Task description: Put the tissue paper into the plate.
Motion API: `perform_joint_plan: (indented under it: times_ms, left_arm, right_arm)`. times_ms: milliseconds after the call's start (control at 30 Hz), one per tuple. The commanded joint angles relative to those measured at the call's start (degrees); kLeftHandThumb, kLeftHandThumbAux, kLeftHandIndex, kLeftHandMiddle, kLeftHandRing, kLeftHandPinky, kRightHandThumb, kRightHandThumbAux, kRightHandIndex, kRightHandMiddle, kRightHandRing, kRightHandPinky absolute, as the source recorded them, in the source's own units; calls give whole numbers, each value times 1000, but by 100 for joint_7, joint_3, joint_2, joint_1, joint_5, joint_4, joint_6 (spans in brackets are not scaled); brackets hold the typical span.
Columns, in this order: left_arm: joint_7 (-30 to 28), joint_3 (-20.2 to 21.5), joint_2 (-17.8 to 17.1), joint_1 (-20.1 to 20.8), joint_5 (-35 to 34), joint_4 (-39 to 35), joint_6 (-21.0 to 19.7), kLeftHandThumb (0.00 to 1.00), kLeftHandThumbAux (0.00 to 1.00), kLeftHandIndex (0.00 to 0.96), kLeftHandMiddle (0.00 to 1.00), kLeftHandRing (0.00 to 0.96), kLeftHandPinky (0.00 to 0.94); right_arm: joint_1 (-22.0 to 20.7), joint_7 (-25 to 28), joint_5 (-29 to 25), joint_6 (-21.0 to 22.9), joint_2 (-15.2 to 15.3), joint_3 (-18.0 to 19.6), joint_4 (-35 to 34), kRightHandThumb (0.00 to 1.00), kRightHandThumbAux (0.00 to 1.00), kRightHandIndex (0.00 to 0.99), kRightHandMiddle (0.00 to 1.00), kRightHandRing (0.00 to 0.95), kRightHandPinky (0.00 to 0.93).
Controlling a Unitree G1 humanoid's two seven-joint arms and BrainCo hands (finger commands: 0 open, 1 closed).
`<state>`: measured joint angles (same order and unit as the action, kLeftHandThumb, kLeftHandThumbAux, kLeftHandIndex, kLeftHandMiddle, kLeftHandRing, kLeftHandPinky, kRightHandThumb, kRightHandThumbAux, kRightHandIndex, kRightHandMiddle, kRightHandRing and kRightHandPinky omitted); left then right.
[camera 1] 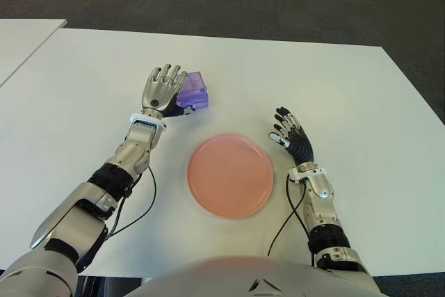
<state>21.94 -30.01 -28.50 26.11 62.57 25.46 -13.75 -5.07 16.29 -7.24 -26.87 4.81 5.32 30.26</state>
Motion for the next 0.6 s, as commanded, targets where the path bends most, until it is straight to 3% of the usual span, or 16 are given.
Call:
perform_joint_plan:
  times_ms: [33,600]
  left_arm:
    - [344,26,-45,70,76,138,92,0,372,0,0,0,0]
    - [535,-35,-50,378,57,488,305,0,372,0,0,0,0]
  right_arm:
    - [497,-58,-5,650,-88,-33,488,0,686,0,0,0,0]
    - [558,-66,101,670,-60,-117,374,0,675,0,0,0,0]
